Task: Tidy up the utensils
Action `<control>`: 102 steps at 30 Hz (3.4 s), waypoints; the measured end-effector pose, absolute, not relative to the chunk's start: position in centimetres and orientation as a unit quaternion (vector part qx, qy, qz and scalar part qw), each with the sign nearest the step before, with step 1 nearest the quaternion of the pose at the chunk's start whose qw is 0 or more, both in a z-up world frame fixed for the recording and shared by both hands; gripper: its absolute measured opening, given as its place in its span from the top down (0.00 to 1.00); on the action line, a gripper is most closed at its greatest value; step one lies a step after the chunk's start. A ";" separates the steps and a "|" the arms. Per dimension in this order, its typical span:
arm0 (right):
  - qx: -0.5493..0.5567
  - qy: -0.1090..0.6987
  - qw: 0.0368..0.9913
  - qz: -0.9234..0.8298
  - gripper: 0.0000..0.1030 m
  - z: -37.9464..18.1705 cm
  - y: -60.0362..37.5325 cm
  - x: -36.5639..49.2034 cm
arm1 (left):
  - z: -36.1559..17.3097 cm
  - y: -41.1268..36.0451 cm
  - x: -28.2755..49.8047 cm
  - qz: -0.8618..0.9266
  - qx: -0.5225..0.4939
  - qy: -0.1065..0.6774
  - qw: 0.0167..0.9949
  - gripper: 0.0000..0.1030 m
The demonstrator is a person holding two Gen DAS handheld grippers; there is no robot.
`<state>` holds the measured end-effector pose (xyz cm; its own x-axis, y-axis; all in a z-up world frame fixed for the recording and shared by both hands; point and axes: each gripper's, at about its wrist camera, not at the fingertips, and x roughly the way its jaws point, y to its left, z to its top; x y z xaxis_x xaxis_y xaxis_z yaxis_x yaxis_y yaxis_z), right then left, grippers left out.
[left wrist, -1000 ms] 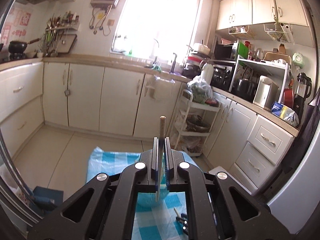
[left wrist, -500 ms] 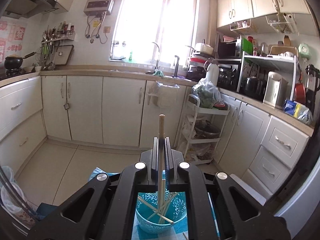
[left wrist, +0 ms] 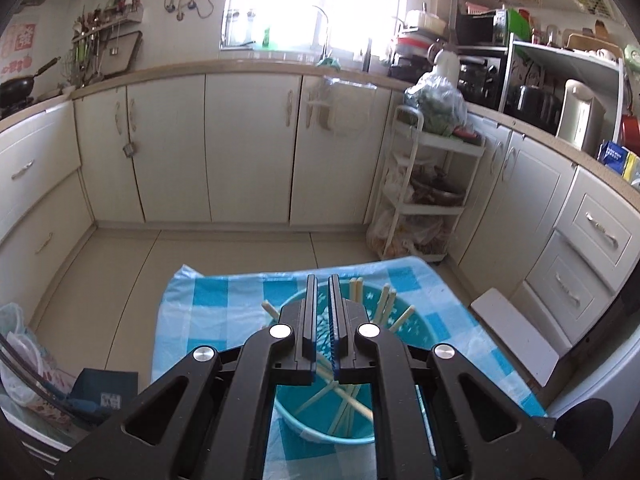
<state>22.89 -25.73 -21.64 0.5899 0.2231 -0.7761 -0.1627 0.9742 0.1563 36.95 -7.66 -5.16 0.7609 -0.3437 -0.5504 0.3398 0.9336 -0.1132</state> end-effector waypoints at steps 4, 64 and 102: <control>0.032 0.439 0.890 0.116 0.75 -21.6 -25.5 22.9 | -6.0 -6.8 36.5 -0.173 -0.007 0.305 0.936 0.89; 0.192 0.190 0.952 0.146 0.94 -4.2 -24.8 36.4 | -23.0 -0.2 29.8 -0.132 -0.046 0.428 0.893 0.50; 0.134 0.324 0.935 0.059 0.07 -7.2 -25.9 17.0 | -10.5 -1.4 21.1 -0.071 -0.013 0.364 0.929 0.07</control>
